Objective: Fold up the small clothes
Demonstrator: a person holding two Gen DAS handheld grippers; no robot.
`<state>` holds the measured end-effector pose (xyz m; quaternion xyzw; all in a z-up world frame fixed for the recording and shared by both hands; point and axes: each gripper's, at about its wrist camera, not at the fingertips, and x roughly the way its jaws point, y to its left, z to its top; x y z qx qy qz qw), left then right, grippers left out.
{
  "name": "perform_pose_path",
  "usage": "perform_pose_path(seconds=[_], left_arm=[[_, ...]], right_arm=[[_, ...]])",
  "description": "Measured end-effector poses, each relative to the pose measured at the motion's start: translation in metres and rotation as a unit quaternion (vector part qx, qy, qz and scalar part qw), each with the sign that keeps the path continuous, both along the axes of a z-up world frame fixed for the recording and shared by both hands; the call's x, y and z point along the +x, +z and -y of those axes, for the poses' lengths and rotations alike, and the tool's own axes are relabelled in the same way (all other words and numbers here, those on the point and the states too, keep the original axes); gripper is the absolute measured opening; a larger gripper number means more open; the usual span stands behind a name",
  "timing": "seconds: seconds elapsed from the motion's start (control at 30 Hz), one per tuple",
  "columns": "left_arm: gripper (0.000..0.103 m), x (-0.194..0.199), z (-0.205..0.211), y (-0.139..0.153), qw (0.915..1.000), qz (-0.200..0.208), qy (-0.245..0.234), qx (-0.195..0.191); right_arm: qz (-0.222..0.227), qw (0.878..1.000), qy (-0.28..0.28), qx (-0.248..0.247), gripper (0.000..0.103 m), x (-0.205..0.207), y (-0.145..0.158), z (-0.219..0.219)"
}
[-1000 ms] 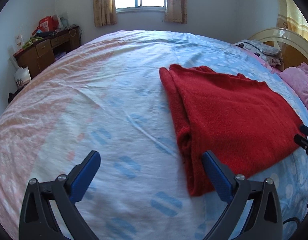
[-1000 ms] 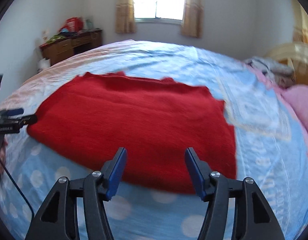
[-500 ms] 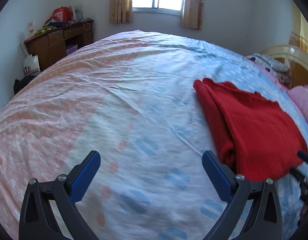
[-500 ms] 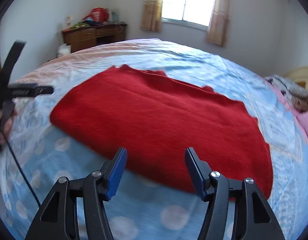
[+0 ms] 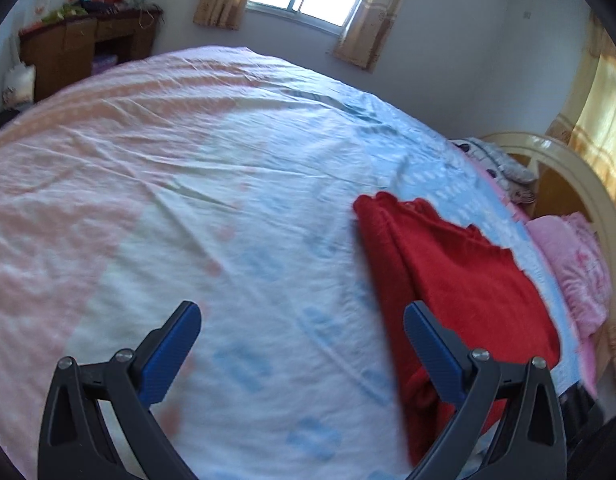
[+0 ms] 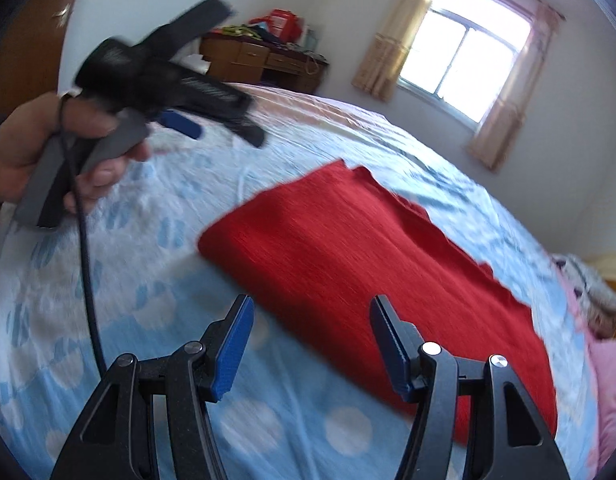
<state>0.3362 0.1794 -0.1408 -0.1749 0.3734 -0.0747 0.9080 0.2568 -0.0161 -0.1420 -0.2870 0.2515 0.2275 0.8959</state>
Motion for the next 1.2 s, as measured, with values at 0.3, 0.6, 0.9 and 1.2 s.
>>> perform_pose_path(seconds=[0.3, 0.6, 0.9, 1.2], left_arm=[[0.103, 0.041, 0.014, -0.011, 0.9934, -0.012, -0.059, -0.098], [0.097, 0.065, 0.043, -0.011, 0.9924, -0.019, -0.095, -0.076], [0.051, 0.074, 0.049, -0.017, 0.9914, -0.022, -0.106, -0.073], [0.014, 0.073, 0.047, -0.018, 0.9885, -0.023, -0.116, -0.093]], right_arm=[[0.044, 0.999, 0.004, -0.027, 0.061, 0.011, -0.010, -0.044], [0.022, 0.999, -0.021, -0.015, 0.034, 0.024, -0.016, -0.035], [0.030, 0.999, -0.024, -0.011, 0.026, 0.019, -0.018, -0.034], [0.026, 0.999, -0.019, -0.007, 0.008, 0.024, -0.013, -0.034]])
